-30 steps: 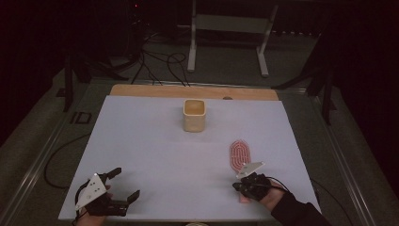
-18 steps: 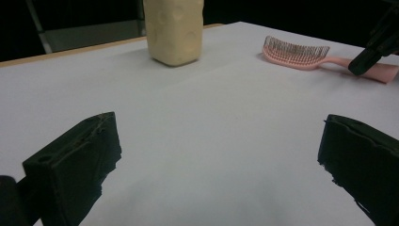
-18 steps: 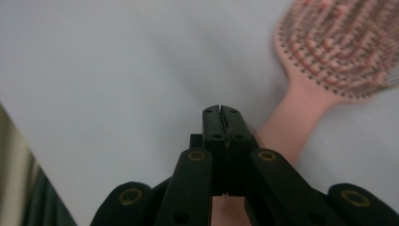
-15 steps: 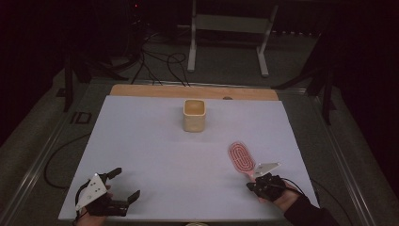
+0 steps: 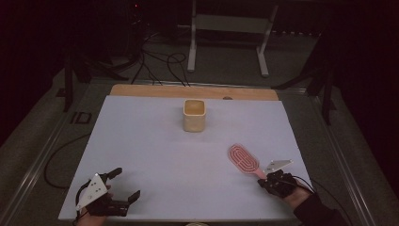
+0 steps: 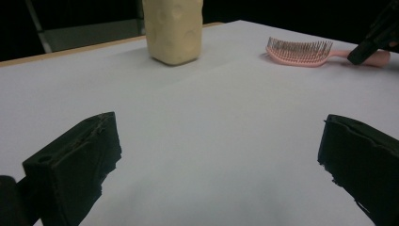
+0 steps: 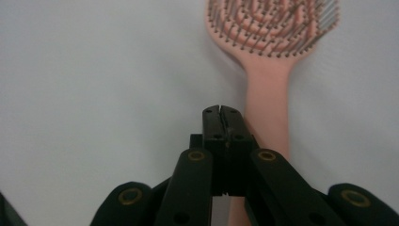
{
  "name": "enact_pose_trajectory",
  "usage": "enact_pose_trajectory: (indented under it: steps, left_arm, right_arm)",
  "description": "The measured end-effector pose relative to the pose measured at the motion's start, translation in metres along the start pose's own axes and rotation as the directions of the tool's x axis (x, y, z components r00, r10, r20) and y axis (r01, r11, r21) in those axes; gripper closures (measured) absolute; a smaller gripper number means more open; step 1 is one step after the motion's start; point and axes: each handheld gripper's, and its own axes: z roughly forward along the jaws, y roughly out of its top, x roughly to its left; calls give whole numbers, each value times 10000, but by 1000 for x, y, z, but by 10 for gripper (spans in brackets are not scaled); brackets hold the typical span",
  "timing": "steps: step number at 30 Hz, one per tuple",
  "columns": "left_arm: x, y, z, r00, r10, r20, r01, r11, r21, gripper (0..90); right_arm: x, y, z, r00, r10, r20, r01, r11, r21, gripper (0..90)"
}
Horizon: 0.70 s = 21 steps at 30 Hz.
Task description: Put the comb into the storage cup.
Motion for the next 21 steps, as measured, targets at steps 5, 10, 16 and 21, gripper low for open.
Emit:
enact_pose_trajectory:
  steps: [5,10,16,21]
  left_arm:
    - [0,0,0,10000,5,-18,-5,10000,-2,4]
    - [1,0,0,10000,-8,-11,8,10000,-15,4]
    - [1,0,-1,10000,-16,-44,16,10000,-11,4]
    - [1,0,0,10000,-9,-34,9,10000,-8,4]
  right_arm:
    - [-9,-3,0,9997,178,162,-179,9998,30,900]
    - [-18,-4,-1,9991,352,240,-352,9994,-5,900]
    - [-27,-5,-2,9982,453,393,-456,9989,77,900]
    - [-34,-5,-1,9973,534,500,-541,9984,133,900]
